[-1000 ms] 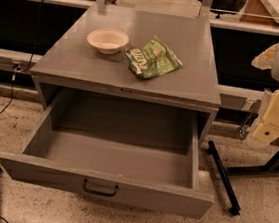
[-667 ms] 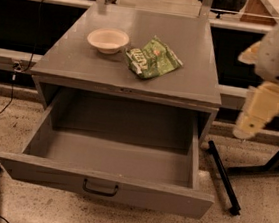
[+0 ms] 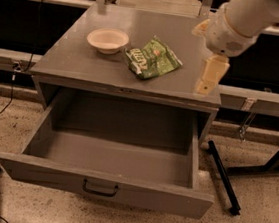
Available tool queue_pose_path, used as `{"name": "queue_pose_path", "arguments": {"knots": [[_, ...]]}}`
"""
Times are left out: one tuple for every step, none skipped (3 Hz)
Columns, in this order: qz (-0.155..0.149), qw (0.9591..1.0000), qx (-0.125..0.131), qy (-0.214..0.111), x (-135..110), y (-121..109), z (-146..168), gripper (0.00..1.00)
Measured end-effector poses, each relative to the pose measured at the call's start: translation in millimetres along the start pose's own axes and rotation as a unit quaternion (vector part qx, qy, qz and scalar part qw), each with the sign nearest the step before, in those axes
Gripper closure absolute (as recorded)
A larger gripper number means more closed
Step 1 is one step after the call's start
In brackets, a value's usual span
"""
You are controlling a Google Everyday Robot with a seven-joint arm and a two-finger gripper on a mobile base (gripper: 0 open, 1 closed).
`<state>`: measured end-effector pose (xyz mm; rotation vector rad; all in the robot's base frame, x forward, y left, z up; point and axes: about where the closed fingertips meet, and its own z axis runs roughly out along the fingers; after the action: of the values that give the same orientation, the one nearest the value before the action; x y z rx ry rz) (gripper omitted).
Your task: Place green jalapeno chip bag into top drawer
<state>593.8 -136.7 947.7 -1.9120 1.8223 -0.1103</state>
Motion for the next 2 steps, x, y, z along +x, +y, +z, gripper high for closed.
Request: {"name": "queue_pose_path", "arguments": {"knots": [[-0.026,0.9993,-0.002,-0.026,-16.6,-46.2,41.4,0.00],[-0.025,0.9980,-0.010,-0.057,-19.0,-73.9,84.6,0.00]]}}
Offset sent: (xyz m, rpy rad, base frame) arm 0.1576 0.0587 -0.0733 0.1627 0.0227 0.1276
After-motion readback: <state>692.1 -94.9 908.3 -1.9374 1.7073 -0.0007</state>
